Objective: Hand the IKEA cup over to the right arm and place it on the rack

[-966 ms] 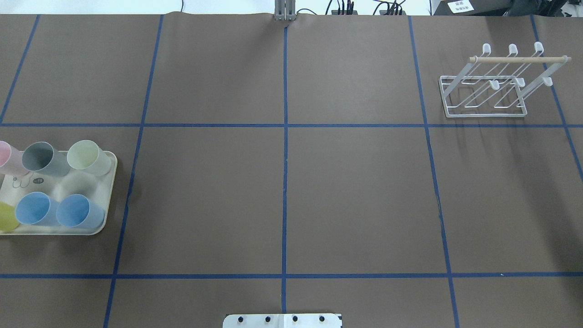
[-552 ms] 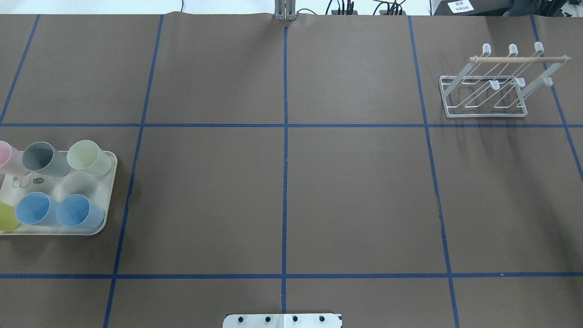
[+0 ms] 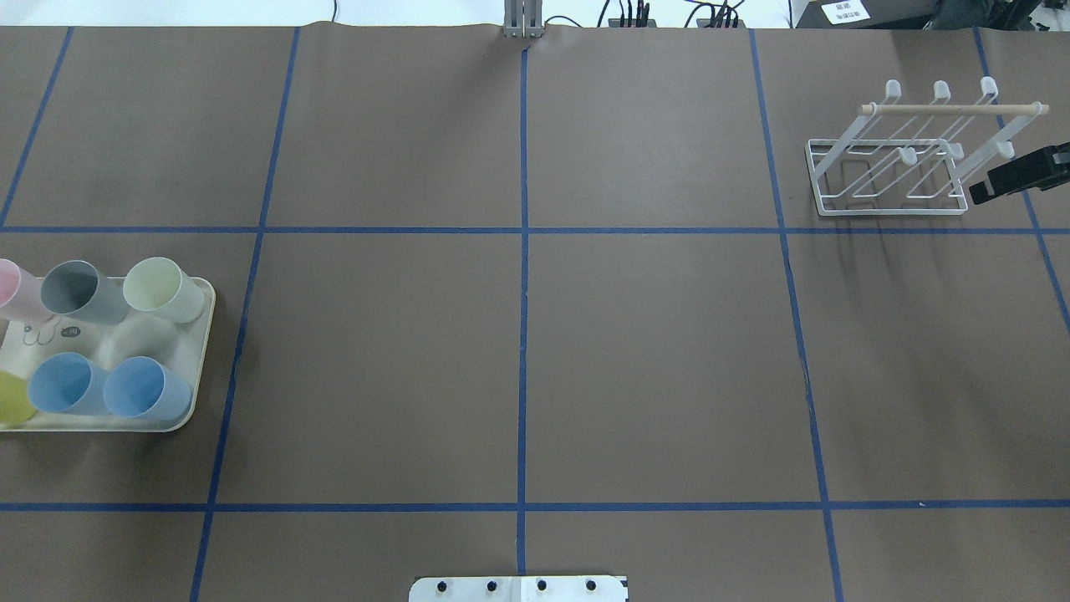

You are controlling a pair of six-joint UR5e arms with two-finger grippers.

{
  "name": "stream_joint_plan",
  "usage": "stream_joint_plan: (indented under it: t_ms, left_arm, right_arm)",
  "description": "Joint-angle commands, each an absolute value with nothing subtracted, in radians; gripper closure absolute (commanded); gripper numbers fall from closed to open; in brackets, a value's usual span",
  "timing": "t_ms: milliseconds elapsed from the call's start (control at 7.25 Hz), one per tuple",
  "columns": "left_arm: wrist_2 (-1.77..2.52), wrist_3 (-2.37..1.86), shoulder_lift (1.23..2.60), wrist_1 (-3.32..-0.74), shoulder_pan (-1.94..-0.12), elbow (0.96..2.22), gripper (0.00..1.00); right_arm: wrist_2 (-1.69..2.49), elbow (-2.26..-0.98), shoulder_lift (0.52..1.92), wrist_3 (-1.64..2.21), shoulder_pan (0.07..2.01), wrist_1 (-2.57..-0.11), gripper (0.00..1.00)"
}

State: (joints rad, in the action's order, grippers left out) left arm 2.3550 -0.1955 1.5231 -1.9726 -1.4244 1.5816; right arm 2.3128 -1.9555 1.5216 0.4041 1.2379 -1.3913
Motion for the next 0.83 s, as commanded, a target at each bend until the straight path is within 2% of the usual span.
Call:
stream_joint_plan:
  t_ms: [0,414,552,690]
  left_arm:
    - [2.312,-0.364,1.523,-2.08,-1.327,1.523,0.0]
    - [2.303,-0.383,1.522,-2.092,-1.263,1.514,0.0]
    - [2.301,-0.383,1.522,-2.092,-1.241,1.513,0.06]
    - [2.302,-0.383,1.522,-2.092,-1.232,1.513,0.32]
  right_arm:
    - [2.273,-1.954,1.493,0.425,1.174,-1.39,0.0]
    - [2.24,-1.956,1.485,0.425,1.146,-1.388,0.0]
    - [2.24,-1.956,1.485,0.425,1.144,-1.388,0.0]
    - [2.24,-1.956,1.483,0.425,1.144,-1.388,0.0]
